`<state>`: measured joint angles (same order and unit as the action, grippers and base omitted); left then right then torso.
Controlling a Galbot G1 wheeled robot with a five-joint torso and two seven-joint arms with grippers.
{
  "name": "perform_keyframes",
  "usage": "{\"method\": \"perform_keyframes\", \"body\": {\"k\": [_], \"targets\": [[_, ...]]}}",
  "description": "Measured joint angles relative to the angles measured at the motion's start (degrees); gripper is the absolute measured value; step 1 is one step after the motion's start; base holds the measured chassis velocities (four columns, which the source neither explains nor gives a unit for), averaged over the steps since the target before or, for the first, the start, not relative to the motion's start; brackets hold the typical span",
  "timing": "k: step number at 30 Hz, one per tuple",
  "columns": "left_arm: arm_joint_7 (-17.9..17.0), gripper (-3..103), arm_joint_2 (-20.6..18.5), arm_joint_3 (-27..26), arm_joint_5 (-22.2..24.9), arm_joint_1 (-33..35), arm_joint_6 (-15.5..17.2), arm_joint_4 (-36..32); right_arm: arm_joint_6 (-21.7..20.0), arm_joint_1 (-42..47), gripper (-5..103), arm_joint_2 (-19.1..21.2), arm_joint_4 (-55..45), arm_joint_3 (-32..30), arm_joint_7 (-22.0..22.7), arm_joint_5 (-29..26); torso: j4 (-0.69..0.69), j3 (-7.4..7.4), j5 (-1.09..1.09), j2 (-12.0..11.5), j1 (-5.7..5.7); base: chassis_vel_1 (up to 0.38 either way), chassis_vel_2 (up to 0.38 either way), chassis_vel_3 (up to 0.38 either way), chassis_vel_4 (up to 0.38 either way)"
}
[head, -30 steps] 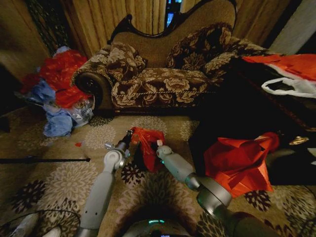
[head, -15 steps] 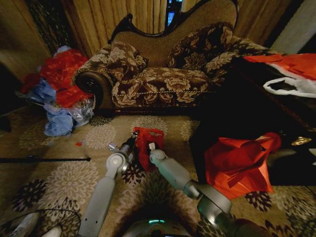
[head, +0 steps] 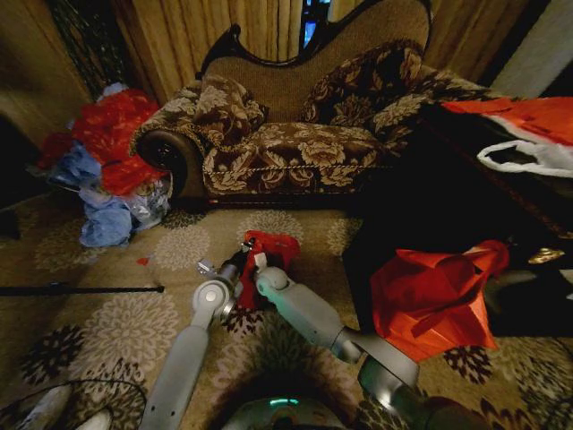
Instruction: Place a garbage bag over the trash bin.
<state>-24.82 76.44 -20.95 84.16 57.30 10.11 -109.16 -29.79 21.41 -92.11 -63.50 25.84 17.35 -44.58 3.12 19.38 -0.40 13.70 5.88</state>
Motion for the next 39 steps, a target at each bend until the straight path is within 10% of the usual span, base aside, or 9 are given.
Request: {"method": "perform_keyframes", "body": {"k": [14, 39], "targets": [[-2.25, 0, 0.47, 0.13, 0.41, -0.13, -0.21, 0.15, -0.04, 1.59, 97, 3.36, -2.38, 2.43, 1.29, -4.01, 0.00, 0.00, -0.01, 0.00, 0.00, 0.000, 0.000, 0.000, 0.000], [-4.18, 0, 0.01, -1.44, 0.68, -0.52, 0.07, -0.50, -8.46, 0.47, 100, 4.87, -7.58, -1.81, 14.46, -17.16, 0.00, 0.00, 0.00, 0.00, 0.00, 0.000, 0.000, 0.000, 0.000]]}}
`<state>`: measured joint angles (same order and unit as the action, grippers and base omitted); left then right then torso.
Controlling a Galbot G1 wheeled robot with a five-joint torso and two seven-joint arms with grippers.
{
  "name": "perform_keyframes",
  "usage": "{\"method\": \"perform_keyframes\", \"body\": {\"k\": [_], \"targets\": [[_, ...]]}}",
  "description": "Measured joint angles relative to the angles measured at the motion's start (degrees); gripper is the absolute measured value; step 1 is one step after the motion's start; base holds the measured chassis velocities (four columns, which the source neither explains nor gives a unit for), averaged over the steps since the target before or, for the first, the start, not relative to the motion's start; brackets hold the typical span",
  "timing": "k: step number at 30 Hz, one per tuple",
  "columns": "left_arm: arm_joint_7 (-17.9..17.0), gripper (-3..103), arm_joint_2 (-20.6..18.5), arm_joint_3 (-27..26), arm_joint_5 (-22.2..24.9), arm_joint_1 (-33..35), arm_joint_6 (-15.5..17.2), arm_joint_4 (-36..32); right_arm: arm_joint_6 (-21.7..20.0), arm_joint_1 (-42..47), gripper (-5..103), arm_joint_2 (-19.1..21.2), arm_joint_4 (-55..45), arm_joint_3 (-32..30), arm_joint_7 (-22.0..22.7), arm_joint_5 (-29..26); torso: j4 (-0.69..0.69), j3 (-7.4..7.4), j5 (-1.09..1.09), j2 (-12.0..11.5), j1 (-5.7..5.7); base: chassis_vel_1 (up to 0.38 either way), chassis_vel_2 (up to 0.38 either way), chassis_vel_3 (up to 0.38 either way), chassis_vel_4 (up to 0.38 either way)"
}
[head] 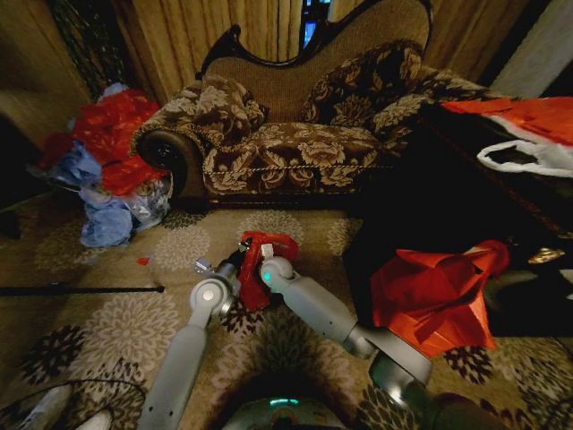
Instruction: Place a garbage bag over the trash bin.
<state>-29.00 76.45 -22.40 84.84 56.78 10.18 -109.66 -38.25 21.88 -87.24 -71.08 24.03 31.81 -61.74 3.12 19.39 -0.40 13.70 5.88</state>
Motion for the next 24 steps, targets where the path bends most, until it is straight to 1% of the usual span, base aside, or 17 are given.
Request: {"method": "perform_keyframes", "body": {"k": [3, 5, 7, 8, 13, 15, 16, 20, 24], "targets": [[-2.18, 0, -0.12, -0.41, 0.05, -0.51, 0.03, 0.18, -0.28, 0.19, 100, 0.89, -1.97, -0.27, 1.80, -1.42, 0.00, 0.00, 0.00, 0.00, 0.00, 0.000, 0.000, 0.000, 0.000], [-2.59, 0, -0.13, -0.49, 0.06, -0.59, 0.06, 0.30, -0.35, 0.19, 100, 1.22, -2.48, -0.27, 2.07, -1.73, 0.00, 0.00, 0.00, 0.00, 0.00, 0.000, 0.000, 0.000, 0.000], [-3.58, 0, -0.13, -0.72, 0.07, -0.74, 0.08, 0.56, -0.58, 0.25, 100, 2.49, -4.03, -0.33, 2.76, -2.56, 0.00, 0.00, 0.00, 0.00, 0.00, 0.000, 0.000, 0.000, 0.000], [-3.58, 0, -0.13, -0.72, 0.07, -0.74, 0.08, 0.56, -0.58, 0.25, 100, 2.49, -4.03, -0.33, 2.76, -2.56, 0.00, 0.00, 0.00, 0.00, 0.00, 0.000, 0.000, 0.000, 0.000], [-4.47, 0, -0.11, -0.97, -0.01, -1.20, 0.10, 1.37, -0.87, 1.56, 100, 5.57, -8.36, -0.49, 3.92, -4.31, 0.00, 0.00, 0.00, 0.00, 0.00, 0.000, 0.000, 0.000, 0.000], [-4.54, 0, -0.10, -1.02, -0.02, -1.26, 0.09, 1.45, -0.88, 1.71, 100, 5.87, -8.82, -0.47, 4.00, -4.39, 0.00, 0.00, 0.00, 0.00, 0.00, 0.000, 0.000, 0.000, 0.000], [-4.72, 0, -0.10, -1.13, -0.02, -1.44, 0.08, 1.67, -0.88, 2.13, 100, 6.66, -9.98, -0.32, 4.15, -4.44, 0.00, 0.00, 0.00, 0.00, 0.00, 0.000, 0.000, 0.000, 0.000], [-4.99, 0, -0.13, -1.48, -0.01, -1.95, 0.01, 2.13, -0.88, 2.79, 100, 7.99, -11.87, 0.05, 4.29, -4.26, 0.01, 0.00, 0.00, 0.00, 0.00, 0.000, 0.000, 0.000, 0.000], [-5.48, 0, -0.24, -2.25, 0.51, -2.73, -0.02, 2.25, -0.73, 3.03, 100, 9.01, -13.42, 0.65, 3.91, -2.40, 0.00, 0.00, 0.00, 0.00, 0.00, 0.000, 0.000, 0.000, 0.000]]}}
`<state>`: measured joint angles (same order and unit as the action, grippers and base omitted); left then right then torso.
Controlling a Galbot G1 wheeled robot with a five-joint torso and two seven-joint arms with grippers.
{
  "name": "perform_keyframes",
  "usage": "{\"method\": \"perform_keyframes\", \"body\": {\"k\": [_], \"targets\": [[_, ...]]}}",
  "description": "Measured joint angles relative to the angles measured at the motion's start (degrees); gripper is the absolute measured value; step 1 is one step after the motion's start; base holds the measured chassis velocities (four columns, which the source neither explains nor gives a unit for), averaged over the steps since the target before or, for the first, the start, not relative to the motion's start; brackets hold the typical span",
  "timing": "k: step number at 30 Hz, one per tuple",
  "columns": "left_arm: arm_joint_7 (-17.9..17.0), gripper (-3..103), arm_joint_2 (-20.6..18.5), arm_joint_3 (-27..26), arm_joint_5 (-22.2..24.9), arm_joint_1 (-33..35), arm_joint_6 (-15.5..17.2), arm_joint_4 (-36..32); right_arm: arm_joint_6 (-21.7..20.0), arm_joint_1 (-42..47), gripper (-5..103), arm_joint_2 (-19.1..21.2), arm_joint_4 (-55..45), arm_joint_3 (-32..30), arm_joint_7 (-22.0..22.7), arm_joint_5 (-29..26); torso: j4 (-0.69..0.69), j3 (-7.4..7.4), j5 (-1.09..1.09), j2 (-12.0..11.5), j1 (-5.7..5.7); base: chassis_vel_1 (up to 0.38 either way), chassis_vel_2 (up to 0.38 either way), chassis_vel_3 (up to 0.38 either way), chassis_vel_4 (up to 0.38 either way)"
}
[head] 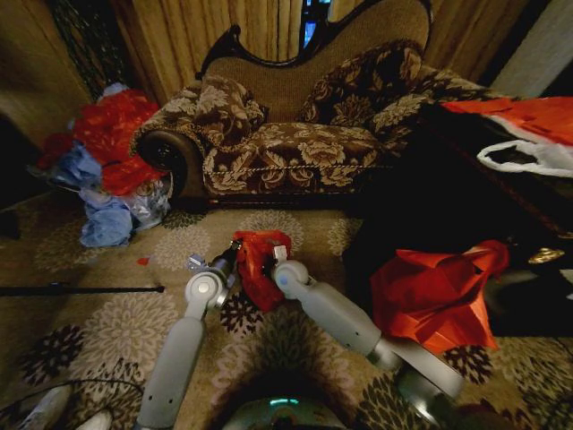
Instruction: Place a garbage bag over the trash bin.
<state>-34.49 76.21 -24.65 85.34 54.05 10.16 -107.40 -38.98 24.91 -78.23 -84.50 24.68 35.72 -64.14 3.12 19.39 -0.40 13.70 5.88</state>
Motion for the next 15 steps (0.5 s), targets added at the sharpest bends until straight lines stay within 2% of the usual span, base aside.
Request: {"method": "perform_keyframes", "body": {"k": [8, 15], "targets": [[-1.13, 0, -0.47, -0.24, 0.22, -0.06, 0.03, 0.67, 1.04, -0.17, 100, 1.08, -2.55, -0.80, -0.70, 1.86, -0.01, 0.00, 0.00, 0.00, 0.00, 0.000, 0.000, 0.000, 0.000], [-1.17, 0, -1.51, -0.07, -0.88, -0.61, 0.11, 3.98, 1.64, 0.79, 100, 3.78, -7.94, -2.38, -0.18, 2.28, 0.00, 0.00, -0.01, 0.00, 0.00, 0.000, 0.000, 0.000, 0.000]]}}
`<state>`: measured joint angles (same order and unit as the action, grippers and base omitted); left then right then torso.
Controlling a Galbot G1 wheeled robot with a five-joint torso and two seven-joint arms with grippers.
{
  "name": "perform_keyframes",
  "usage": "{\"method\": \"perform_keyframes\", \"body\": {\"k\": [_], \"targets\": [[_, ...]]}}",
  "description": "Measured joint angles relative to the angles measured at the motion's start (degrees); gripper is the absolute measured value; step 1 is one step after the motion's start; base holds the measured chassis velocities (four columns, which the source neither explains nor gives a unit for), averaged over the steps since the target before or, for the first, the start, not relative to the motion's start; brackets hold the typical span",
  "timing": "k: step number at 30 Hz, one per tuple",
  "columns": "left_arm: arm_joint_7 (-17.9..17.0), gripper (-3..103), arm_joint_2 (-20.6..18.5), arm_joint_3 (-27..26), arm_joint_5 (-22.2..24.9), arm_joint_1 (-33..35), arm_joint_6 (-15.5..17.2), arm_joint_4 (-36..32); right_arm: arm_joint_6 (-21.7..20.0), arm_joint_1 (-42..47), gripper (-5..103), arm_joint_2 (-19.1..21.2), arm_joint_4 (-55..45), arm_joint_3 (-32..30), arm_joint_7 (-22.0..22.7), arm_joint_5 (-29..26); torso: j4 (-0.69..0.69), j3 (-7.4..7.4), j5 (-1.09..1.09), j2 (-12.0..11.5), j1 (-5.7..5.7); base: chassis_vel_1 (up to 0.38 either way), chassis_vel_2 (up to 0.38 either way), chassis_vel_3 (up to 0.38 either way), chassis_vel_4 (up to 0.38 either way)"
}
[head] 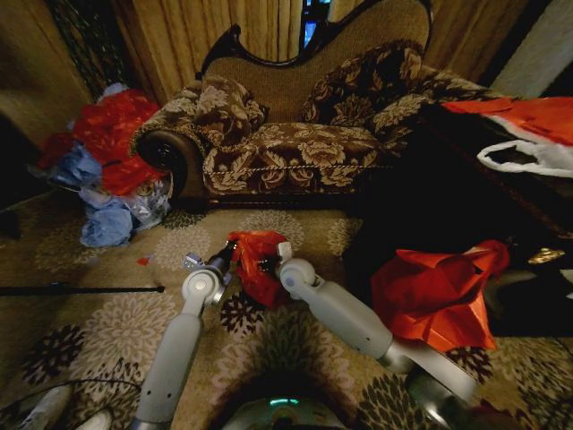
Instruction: Place a garbage bag over the trash bin.
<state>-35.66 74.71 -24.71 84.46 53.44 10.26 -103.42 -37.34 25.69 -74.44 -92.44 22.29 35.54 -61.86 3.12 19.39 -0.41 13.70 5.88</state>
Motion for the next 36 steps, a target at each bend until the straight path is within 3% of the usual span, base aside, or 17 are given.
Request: {"method": "perform_keyframes", "body": {"k": [9, 16, 20, 22, 25, 36], "targets": [[0.01, 0, -0.51, 0.71, -0.02, -2.29, 0.03, 2.57, 2.14, 1.58, 100, 0.55, -2.76, -0.70, -0.13, 1.79, 0.00, 0.00, 0.01, 0.00, 0.00, 0.000, 0.000, 0.000, 0.000], [0.23, 0, -0.46, 1.03, -0.81, -3.35, 0.00, 4.67, 4.31, 2.47, 100, 3.58, -7.57, 0.53, -0.65, 5.70, 0.00, 0.00, 0.01, 0.00, 0.00, 0.000, 0.000, 0.000, 0.000], [0.66, 0, -0.25, 1.33, -1.19, -3.84, 0.01, 5.54, 4.89, 4.01, 100, 5.10, -9.92, 0.06, -2.57, 11.46, -0.01, 0.00, 0.01, 0.00, 0.00, 0.000, 0.000, 0.000, 0.000], [0.77, 0, -0.14, 1.97, -1.48, -4.14, 0.03, 5.77, 6.78, 5.53, 100, 5.53, -10.11, -1.11, -5.33, 19.28, 0.01, 0.00, 0.01, 0.00, 0.00, 0.000, 0.000, 0.000, 0.000], [0.80, 0, -0.10, 2.43, -1.60, -4.29, 0.03, 5.77, 7.83, 5.55, 100, 5.34, -9.22, -1.65, -6.51, 21.89, 0.01, 0.00, 0.01, 0.00, 0.00, 0.000, 0.000, 0.000, 0.000], [0.75, 0, 0.73, 3.85, -2.78, -4.13, -0.08, 5.22, 7.77, -1.70, 100, 2.73, -0.75, -1.21, -11.52, 18.43, 0.00, 0.00, 0.00, 0.00, 0.00, 0.000, 0.000, 0.000, 0.000]]}}
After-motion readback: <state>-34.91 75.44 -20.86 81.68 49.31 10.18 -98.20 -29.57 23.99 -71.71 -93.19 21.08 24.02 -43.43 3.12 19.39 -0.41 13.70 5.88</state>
